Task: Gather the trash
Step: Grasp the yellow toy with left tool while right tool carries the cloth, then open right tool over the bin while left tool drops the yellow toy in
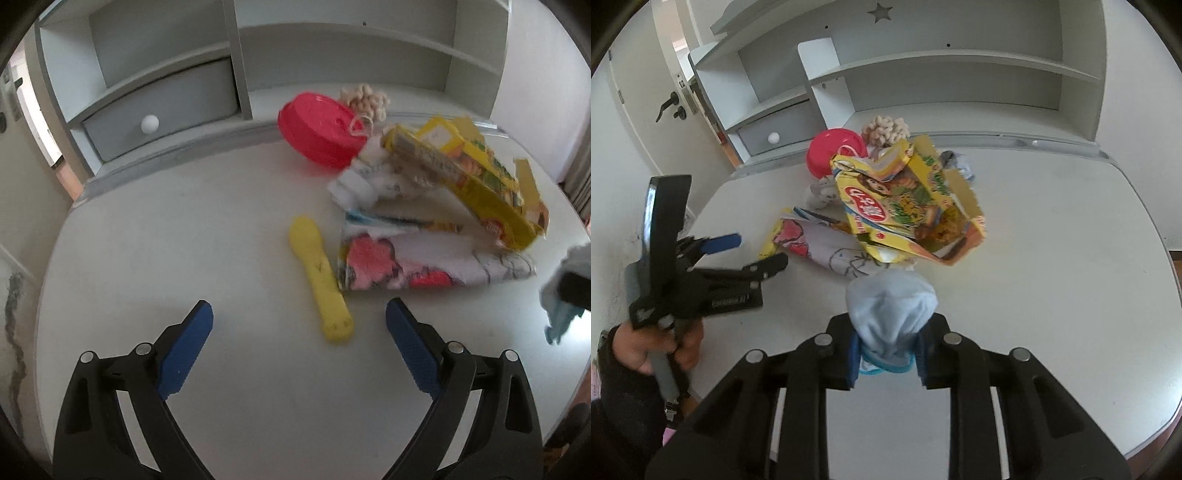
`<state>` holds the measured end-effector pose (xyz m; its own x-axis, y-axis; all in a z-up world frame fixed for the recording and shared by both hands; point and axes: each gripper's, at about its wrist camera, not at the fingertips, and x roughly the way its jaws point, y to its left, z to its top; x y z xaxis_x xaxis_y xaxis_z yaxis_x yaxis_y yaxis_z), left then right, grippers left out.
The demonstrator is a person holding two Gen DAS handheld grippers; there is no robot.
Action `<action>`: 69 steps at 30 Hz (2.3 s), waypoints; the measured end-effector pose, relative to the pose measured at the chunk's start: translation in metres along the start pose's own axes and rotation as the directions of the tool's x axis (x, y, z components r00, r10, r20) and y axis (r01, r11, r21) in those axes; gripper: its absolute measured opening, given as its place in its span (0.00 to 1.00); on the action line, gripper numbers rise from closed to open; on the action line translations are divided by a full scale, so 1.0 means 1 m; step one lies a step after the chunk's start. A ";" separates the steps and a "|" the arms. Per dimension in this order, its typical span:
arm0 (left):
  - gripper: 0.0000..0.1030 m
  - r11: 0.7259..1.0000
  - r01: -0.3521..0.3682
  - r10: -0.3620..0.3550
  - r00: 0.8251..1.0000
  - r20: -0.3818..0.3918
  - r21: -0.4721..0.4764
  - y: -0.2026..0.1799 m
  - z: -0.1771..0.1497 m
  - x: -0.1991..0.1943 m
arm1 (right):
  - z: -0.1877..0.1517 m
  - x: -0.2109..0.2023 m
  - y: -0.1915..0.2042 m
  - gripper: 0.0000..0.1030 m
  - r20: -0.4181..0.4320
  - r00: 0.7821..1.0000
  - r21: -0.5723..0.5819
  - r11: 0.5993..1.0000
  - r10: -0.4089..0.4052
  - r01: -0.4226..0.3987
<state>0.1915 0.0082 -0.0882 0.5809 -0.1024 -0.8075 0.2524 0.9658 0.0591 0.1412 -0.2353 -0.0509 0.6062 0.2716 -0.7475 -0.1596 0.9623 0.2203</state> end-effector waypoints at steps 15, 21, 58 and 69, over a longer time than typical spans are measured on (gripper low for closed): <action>0.12 0.997 0.046 -0.047 0.999 0.020 0.067 -0.002 0.013 0.003 | -0.019 -0.035 -0.061 0.23 0.028 0.999 0.082 0.996 -0.029 0.027; 0.12 0.999 -0.011 0.010 1.000 0.024 0.048 0.003 0.009 -0.014 | -0.029 -0.063 -0.092 0.23 0.063 0.995 0.135 0.989 -0.074 0.065; 0.12 0.483 0.675 -0.606 0.717 -0.344 0.557 -0.621 -0.082 -0.013 | -0.357 -0.162 -0.468 0.23 -0.279 0.855 0.776 0.422 -0.437 0.468; 0.12 0.444 0.699 -0.589 0.699 -0.405 0.560 -0.670 -0.104 0.012 | -0.380 -0.163 -0.482 0.26 -0.281 0.862 0.796 0.400 -0.421 0.455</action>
<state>-0.0510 -0.6151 -0.1991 -0.0559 -0.5436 -0.8375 0.9518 0.2243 -0.2091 -0.1767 -0.7385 -0.2732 0.3712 -0.1674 -0.9133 0.8319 0.4969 0.2470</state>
